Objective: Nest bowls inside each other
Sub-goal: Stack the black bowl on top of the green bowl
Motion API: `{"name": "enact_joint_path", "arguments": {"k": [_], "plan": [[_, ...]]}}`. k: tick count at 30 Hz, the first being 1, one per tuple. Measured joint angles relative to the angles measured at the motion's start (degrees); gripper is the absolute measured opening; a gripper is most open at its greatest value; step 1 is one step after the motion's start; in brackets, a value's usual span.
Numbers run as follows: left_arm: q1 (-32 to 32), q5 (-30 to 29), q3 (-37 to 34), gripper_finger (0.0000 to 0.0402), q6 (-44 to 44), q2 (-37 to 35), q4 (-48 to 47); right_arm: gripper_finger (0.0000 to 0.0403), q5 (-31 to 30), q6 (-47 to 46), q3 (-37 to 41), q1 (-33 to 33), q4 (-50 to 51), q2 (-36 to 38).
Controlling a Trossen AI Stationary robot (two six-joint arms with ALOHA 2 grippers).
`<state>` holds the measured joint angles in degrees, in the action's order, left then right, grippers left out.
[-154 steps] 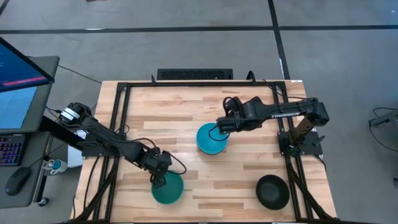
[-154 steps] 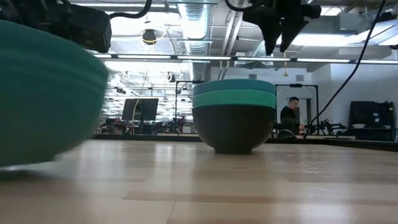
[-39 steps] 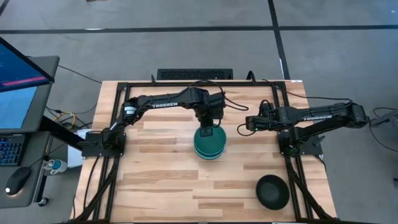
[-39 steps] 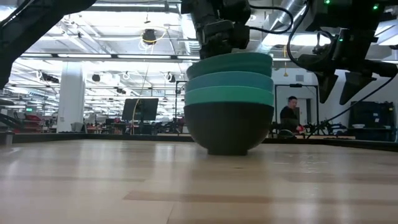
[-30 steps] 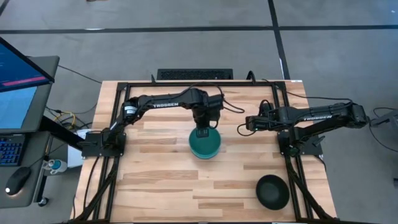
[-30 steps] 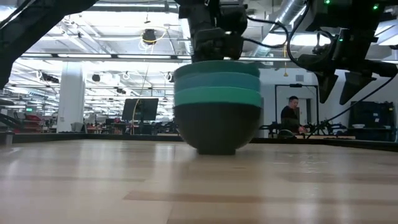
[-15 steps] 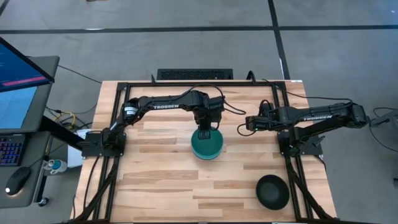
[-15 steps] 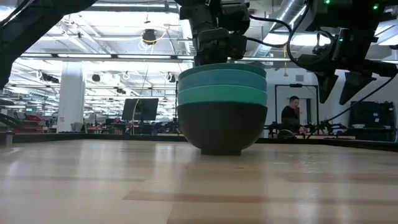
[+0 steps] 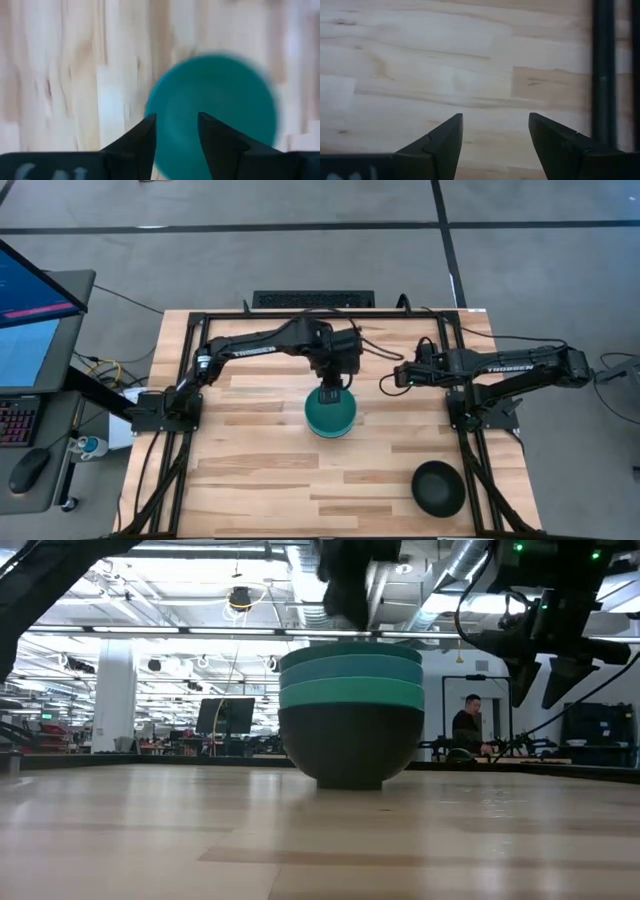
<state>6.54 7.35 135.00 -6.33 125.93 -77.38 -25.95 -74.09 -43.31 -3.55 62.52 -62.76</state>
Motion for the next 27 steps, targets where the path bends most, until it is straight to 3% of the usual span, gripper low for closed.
{"name": "enact_joint_path", "arguments": {"k": [3,6,12,15,20,27], "plan": [[-0.6,1.3,-2.1,0.0108,0.0,-3.0,6.7,0.025,2.3,2.8,0.0,1.0,-2.0,0.2],[-1.0,0.4,-1.5,0.0088,1.5,-4.4,6.4,0.025,3.3,4.0,-0.9,4.6,0.0,0.6],[-2.0,-6.4,-0.7,0.0071,0.8,-6.3,2.8,0.0245,2.1,0.5,-7.4,15.4,18.3,1.7],[-2.1,-6.6,-0.7,0.0071,1.4,-6.3,1.4,0.0238,9.0,-2.4,-10.9,21.3,25.0,1.8],[-2.0,-6.8,-1.0,0.0071,1.4,-6.4,1.0,0.0233,19.2,-7.0,-13.4,33.9,24.9,1.5],[-2.0,-7.8,-1.2,0.0071,1.2,-6.4,0.6,0.0233,26.8,-26.1,-15.0,55.3,22.9,-2.2]]}}
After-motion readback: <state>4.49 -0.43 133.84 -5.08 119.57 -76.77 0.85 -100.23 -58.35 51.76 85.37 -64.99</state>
